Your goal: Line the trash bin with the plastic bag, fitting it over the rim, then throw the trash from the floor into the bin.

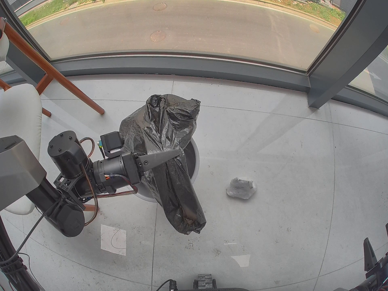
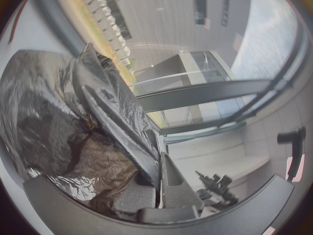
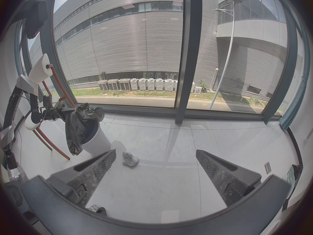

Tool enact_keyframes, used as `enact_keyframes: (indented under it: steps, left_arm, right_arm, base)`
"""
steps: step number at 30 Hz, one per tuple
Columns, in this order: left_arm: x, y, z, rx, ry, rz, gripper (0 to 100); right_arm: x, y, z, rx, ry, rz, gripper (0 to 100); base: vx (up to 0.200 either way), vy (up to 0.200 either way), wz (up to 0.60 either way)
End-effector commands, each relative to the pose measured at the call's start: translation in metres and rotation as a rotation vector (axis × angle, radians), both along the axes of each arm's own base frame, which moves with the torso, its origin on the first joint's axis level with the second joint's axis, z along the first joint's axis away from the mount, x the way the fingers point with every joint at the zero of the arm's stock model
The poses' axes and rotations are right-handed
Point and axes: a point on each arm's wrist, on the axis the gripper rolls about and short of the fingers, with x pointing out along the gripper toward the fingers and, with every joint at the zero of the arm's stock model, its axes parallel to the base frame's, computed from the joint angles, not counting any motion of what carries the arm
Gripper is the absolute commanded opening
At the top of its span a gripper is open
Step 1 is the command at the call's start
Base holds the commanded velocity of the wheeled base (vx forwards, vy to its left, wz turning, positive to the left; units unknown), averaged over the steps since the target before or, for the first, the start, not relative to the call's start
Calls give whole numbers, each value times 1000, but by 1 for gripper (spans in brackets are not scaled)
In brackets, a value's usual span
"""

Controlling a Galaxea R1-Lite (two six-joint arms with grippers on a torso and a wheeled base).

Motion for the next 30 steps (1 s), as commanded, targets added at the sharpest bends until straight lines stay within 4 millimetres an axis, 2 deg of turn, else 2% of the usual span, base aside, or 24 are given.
enact_keyframes:
  steps: [1, 5, 7, 10, 13, 18, 21, 23, 25, 30]
  left_arm:
    - [-15, 4, 4, 67, -181, 18, 0]
    - [-19, 6, -4, 158, -358, 21, 0]
    - [-19, 6, -3, 165, -393, 10, 0]
    - [-14, 15, 2, 145, -335, 89, 0]
    - [-12, 19, 19, 145, -314, 162, 0]
    - [-9, 23, 37, 280, -68, 425, 0]
    - [-18, 25, 40, 365, 25, 407, 0]
    - [-24, 26, 44, 432, 24, 385, 0]
    - [-27, 18, 45, 499, -22, 335, 0]
    - [-21, 13, 57, 590, -137, 294, 0]
  right_arm:
    - [0, 0, -5, -1, 1, 1, 100]
    - [0, 0, -5, -1, 3, 1, 100]
    - [0, 0, -5, -1, 3, 3, 100]
    - [0, 0, -5, -4, 4, 1, 100]
    - [0, 0, -5, -1, 4, -7, 100]
    - [0, 0, -5, -1, 4, -4, 100]
    - [0, 0, -5, -2, 6, -4, 100]
    - [0, 0, -5, -2, 7, -4, 100]
    - [0, 0, -5, -2, 4, -7, 100]
    - [0, 0, -5, -1, 3, -17, 100]
  base:
    - [0, 0, 0]
    - [0, 0, 0]
    - [0, 0, 0]
    - [0, 0, 0]
    - [0, 0, 0]
    - [0, 0, 0]
    - [0, 0, 0]
    - [0, 0, 0]
    - [0, 0, 0]
    - [0, 0, 0]
